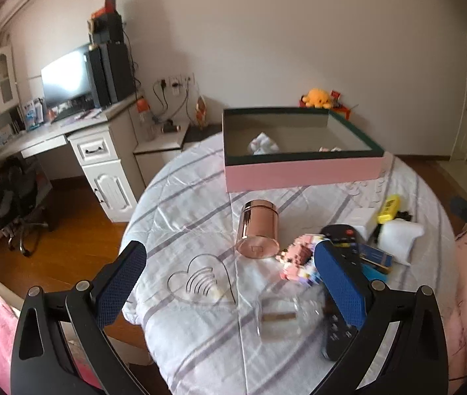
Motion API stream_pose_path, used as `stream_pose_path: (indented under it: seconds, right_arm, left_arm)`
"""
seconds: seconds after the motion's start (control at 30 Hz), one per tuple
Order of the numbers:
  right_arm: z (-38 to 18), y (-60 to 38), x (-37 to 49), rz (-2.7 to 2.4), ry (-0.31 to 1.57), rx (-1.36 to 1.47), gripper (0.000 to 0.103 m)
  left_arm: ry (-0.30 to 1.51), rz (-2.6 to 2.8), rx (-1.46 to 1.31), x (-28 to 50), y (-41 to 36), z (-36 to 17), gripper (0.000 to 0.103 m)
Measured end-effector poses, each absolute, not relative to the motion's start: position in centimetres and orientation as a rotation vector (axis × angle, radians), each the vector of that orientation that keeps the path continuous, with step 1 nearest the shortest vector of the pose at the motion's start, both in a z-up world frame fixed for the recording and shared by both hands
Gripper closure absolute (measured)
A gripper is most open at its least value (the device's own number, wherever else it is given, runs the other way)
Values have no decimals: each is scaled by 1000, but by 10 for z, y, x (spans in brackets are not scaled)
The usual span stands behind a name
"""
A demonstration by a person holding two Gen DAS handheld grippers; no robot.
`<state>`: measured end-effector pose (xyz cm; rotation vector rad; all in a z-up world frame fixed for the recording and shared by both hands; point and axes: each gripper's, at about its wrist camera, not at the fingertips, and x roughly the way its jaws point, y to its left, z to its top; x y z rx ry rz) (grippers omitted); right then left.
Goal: Organize rigid objects
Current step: 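Move both grippers back toward the items on the bed, then grasp the rose-gold canister with the left gripper while the right grasps the white plug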
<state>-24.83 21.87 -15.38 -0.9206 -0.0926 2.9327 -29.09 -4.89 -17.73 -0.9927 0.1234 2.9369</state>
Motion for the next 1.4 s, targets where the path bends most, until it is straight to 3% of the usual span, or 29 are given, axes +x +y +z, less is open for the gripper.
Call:
stream_pose_path:
  seconds: [0.33,0.63,0.73,0.8,1.17,1.4]
  right_arm:
    - [-188,238,-293,2855,-69,-1061,11]
    - [-204,237,-309,2867,-42,-1160,11]
    - [-203,236,-310,2874,-44,-1161,11]
    - [-201,235,-309,2880,-58,-1152,11]
    - [-187,212,-291,2987,-19,-1145,11]
    - [-214,189,-297,3001,47,-1269,11]
  left_arm:
    - [89,2854,-1133,-357,-51,-213,1]
    - [25,2737,-1214,-385,-50,-236,13]
    - [22,2694,-1249,-393,-46,-244,28]
    - [20,2660,-1268,-398,-43,-250,56]
    - [102,2709,-1254,-366,-52,-243,56]
    - [144,2717,-1221,-337,-58,-233,56]
